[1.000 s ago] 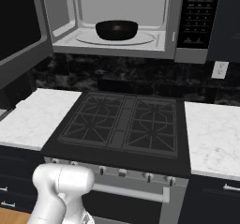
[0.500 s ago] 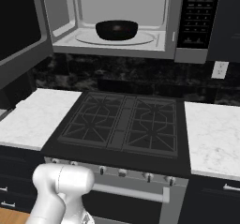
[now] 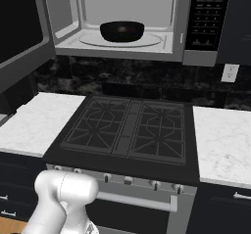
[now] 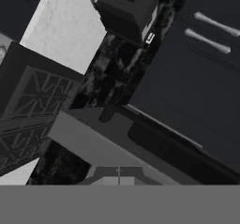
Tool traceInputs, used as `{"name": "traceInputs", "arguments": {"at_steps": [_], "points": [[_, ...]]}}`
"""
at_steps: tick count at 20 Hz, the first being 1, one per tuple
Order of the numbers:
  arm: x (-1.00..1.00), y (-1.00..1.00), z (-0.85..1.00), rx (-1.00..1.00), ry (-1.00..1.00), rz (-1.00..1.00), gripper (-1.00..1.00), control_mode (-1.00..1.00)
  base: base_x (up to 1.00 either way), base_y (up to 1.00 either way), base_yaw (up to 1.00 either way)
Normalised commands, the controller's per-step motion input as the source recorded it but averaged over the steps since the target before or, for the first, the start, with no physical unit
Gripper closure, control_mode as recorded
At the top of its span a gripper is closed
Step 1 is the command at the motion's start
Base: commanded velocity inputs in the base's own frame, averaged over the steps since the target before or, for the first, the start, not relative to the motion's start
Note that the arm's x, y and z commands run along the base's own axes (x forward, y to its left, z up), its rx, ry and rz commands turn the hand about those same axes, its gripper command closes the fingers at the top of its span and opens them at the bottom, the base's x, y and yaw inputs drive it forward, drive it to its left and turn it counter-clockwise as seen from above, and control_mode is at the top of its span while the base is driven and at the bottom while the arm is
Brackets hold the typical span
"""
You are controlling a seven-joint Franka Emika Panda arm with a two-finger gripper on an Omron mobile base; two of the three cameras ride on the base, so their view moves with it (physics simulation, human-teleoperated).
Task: Open the microwave, place the bowl with waffle inside the microwave, then close the microwave door and turn it on.
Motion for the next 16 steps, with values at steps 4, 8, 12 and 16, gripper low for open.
{"name": "traceInputs", "arguments": {"at_steps": [4, 8, 12, 16], "points": [[1.00, 0.54, -0.33, -0.14, 0.00, -0.26, 1.00, -1.00, 0.00, 0.00, 0.00], [1.00, 0.16, -0.19, -0.08, 0.04, -0.26, 1.00, -1.00, 0.00, 0.00, 0.00], [1.00, 0.02, -0.05, -0.04, 0.01, -0.23, 1.00, -1.00, 0.00, 0.00, 0.00], [0.35, -0.28, 0.18, -0.07, -0.12, -0.20, 1.00, -1.00, 0.00, 0.00, 0.00]]}}
